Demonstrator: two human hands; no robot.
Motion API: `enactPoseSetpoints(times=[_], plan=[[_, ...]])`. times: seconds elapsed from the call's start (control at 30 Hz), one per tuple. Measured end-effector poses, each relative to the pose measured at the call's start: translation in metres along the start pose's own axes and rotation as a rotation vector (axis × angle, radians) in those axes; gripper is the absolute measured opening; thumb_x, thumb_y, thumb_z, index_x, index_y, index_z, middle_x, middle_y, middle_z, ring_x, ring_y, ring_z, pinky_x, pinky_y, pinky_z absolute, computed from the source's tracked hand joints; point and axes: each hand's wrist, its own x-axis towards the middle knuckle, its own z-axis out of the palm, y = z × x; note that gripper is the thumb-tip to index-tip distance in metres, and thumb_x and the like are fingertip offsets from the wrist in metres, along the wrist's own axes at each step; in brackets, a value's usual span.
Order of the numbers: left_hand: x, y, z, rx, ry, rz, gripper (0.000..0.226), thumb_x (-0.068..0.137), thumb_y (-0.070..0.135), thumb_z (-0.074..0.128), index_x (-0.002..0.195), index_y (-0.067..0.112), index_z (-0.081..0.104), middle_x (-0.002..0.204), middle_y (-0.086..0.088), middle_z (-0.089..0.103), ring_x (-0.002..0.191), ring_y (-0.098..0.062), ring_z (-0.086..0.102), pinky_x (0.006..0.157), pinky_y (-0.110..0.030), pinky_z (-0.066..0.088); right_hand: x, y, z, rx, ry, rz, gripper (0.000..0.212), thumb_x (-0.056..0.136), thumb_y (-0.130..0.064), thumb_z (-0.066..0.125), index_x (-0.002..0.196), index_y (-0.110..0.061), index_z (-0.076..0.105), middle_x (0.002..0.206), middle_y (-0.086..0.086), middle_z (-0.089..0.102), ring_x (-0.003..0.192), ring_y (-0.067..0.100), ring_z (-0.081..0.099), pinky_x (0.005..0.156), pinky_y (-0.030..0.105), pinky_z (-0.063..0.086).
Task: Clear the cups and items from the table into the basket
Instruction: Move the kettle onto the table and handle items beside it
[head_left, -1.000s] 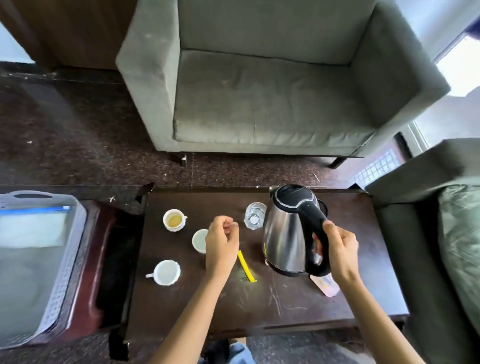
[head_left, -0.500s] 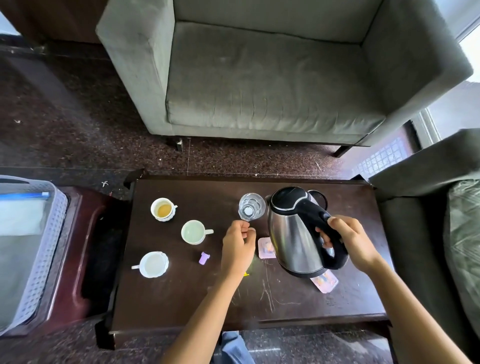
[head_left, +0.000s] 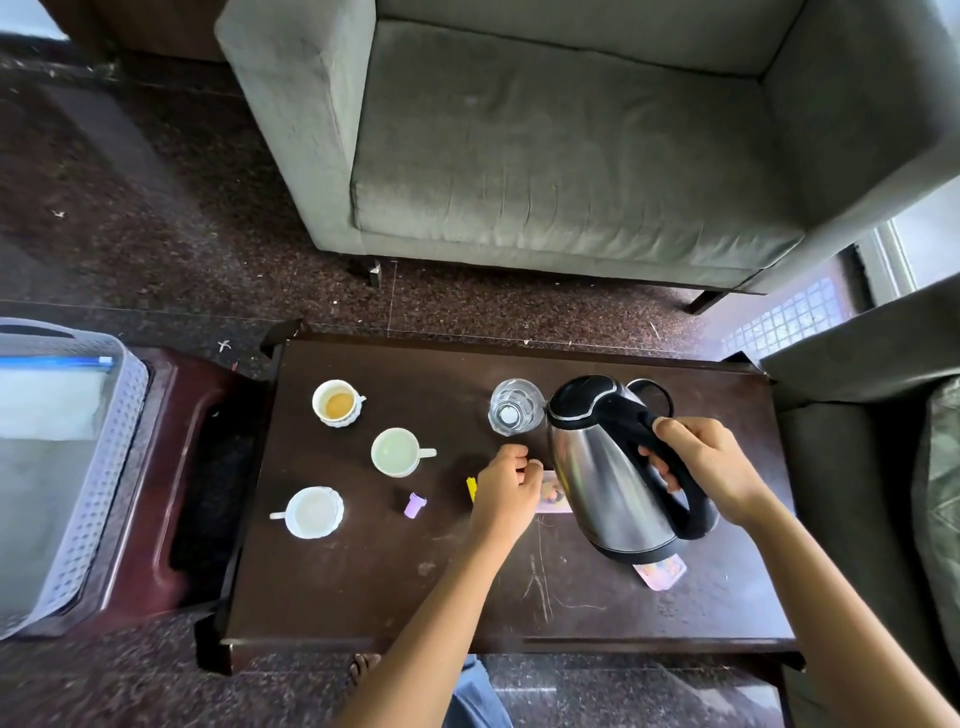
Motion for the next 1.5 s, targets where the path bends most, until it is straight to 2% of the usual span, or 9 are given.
enactPoseSetpoints(times=[0.1,0.17,0.23,0.33,0.53,0.7,0.87,1.07,1.5], plan=[[-0.002,0.006,0.002,-0.042,-0.016,-0.015,0.035,0.093,0.018,0.051,0.125,0.005,0.054,0.113,-0.009,0.067,0.087,-0.004,0.067,0.072,-0.010,0.046,0.004,-0.008,0.002,-0.061,0.036,0.008,0.049,0.095,-0.035,0.053,0.067,0.003,0.065,0.048,0.008,0.054,0.043,0.022,0.047,0.055,0.029,0.046],[-0.004,0.010,0.005,-0.107,-0.050,-0.032,0.035,0.094,0.017,0.051,0.126,0.004,0.053,0.099,-0.001,0.066,0.061,0.013,0.060,0.060,-0.001,0.041,0.008,-0.013,0.003,-0.077,0.036,0.019,0.052,0.093,-0.040,0.055,0.065,0.002,0.066,0.047,0.007,0.054,0.041,0.021,0.046,0.052,0.030,0.048],[-0.004,0.010,0.007,-0.157,-0.075,-0.035,0.034,0.094,0.017,0.052,0.125,0.002,0.053,0.081,0.009,0.062,0.053,0.016,0.056,0.057,0.000,0.041,0.012,-0.019,0.004,-0.094,0.014,0.028,0.053,0.092,-0.042,0.056,0.065,0.002,0.066,0.046,0.006,0.053,0.041,0.021,0.045,0.050,0.031,0.049],[-0.005,0.011,0.008,-0.197,-0.081,-0.029,0.031,0.094,0.025,0.054,0.117,0.005,0.059,0.074,0.013,0.061,0.056,0.013,0.058,0.059,-0.003,0.044,0.018,-0.027,0.005,-0.151,-0.032,0.024,0.055,0.092,-0.044,0.055,0.064,0.002,0.066,0.045,0.006,0.053,0.041,0.021,0.046,0.050,0.032,0.049],[-0.009,0.014,0.003,-0.280,-0.066,-0.026,0.035,0.090,0.042,0.058,0.111,0.013,0.061,0.084,0.011,0.066,0.058,0.013,0.059,0.058,-0.002,0.043,0.028,-0.041,0.012,-0.195,-0.073,0.041,0.059,0.088,-0.050,0.055,0.066,0.003,0.067,0.048,0.010,0.053,0.044,0.023,0.047,0.048,0.031,0.048],[-0.008,0.011,0.002,-0.301,-0.052,-0.027,0.034,0.088,0.036,0.063,0.110,0.010,0.063,0.090,0.005,0.070,0.060,0.009,0.062,0.058,-0.005,0.045,0.032,-0.053,0.018,-0.228,-0.103,0.059,0.061,0.089,-0.050,0.055,0.067,0.006,0.066,0.047,0.006,0.052,0.041,0.022,0.045,0.044,0.029,0.046],[-0.006,0.007,0.005,-0.287,-0.037,-0.025,0.033,0.087,0.039,0.063,0.100,0.009,0.065,0.088,-0.007,0.075,0.073,-0.002,0.066,0.073,-0.017,0.051,0.036,-0.059,0.020,-0.268,-0.130,0.081,0.064,0.088,-0.052,0.054,0.066,0.007,0.065,0.044,0.006,0.050,0.036,0.021,0.042,0.043,0.028,0.043],[-0.006,0.009,0.005,-0.284,-0.009,-0.022,0.028,0.088,0.034,0.063,0.099,0.008,0.064,0.071,0.006,0.068,0.058,0.008,0.061,0.060,-0.005,0.046,0.042,-0.064,0.022,-0.273,-0.170,0.099,0.061,0.087,-0.054,0.053,0.065,0.002,0.065,0.045,0.006,0.050,0.039,0.022,0.042,0.042,0.026,0.041],[-0.003,0.012,0.010,-0.252,0.051,-0.035,0.030,0.087,0.039,0.062,0.094,0.010,0.066,0.071,0.006,0.069,0.060,0.008,0.060,0.060,-0.005,0.043,0.049,-0.077,0.023,-0.333,-0.182,0.108,0.057,0.083,-0.054,0.052,0.061,-0.003,0.064,0.047,0.007,0.051,0.038,0.021,0.042,0.040,0.024,0.040]])
